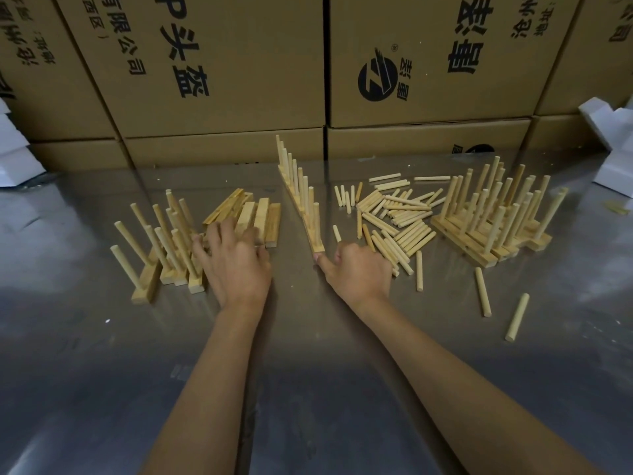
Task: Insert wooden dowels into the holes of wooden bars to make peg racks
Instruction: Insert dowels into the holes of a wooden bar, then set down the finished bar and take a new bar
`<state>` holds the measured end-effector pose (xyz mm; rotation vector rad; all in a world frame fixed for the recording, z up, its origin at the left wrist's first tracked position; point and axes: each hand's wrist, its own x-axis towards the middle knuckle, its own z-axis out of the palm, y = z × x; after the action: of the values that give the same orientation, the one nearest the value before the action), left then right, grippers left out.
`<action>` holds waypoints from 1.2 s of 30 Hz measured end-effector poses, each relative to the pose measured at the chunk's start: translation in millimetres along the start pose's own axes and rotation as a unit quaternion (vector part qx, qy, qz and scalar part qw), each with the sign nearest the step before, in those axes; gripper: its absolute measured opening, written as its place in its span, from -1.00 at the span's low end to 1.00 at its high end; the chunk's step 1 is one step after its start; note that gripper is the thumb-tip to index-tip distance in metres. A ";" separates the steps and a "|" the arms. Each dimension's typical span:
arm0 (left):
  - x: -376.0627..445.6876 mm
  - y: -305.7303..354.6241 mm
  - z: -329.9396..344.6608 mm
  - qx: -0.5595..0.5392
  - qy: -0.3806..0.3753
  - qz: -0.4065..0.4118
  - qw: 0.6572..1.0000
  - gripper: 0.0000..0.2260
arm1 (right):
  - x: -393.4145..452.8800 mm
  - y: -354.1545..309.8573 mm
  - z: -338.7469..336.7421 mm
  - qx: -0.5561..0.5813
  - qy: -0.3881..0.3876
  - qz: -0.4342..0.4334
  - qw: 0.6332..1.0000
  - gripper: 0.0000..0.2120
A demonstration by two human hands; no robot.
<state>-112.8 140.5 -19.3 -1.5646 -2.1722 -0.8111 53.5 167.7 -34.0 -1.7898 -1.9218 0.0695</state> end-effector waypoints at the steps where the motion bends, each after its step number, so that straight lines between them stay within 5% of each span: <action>1: 0.0 0.3 -0.7 -0.001 0.004 0.004 1.000 -0.75 | -1.3 0.2 -0.8 0.006 0.005 -0.005 1.000 -0.52; 13: -3.7 5.6 -26.0 -0.216 0.153 -0.012 0.964 -0.75 | -31.9 8.7 -9.0 0.238 -0.019 0.021 0.971 -0.54; 20: -4.1 33.6 -47.2 -0.487 0.166 -0.132 0.847 -0.81 | -43.4 19.8 -25.7 0.428 -0.066 0.044 0.900 -0.65; 26: -1.0 42.6 -52.6 -0.756 -0.055 -0.228 0.611 -0.89 | -34.3 30.6 -61.3 0.583 -0.049 0.122 0.802 -0.71; 31: -13.7 50.1 -43.9 -0.735 -0.259 -0.155 0.607 -0.68 | -21.3 55.1 -89.1 0.695 -0.056 0.145 0.702 -0.55; 34: -20.1 53.8 -40.9 -0.704 -0.385 -0.095 0.589 -0.69 | -16.6 74.5 -92.9 0.653 -0.044 0.187 0.732 -0.76; 36: -23.2 54.8 -39.9 -0.697 -0.459 -0.081 0.544 -0.71 | -14.7 83.7 -94.5 0.615 -0.055 0.195 0.762 -0.85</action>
<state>-55.5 110.8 12.0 -3.0085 -2.0997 -2.7713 167.7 136.5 12.2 -1.1385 -0.9648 1.2776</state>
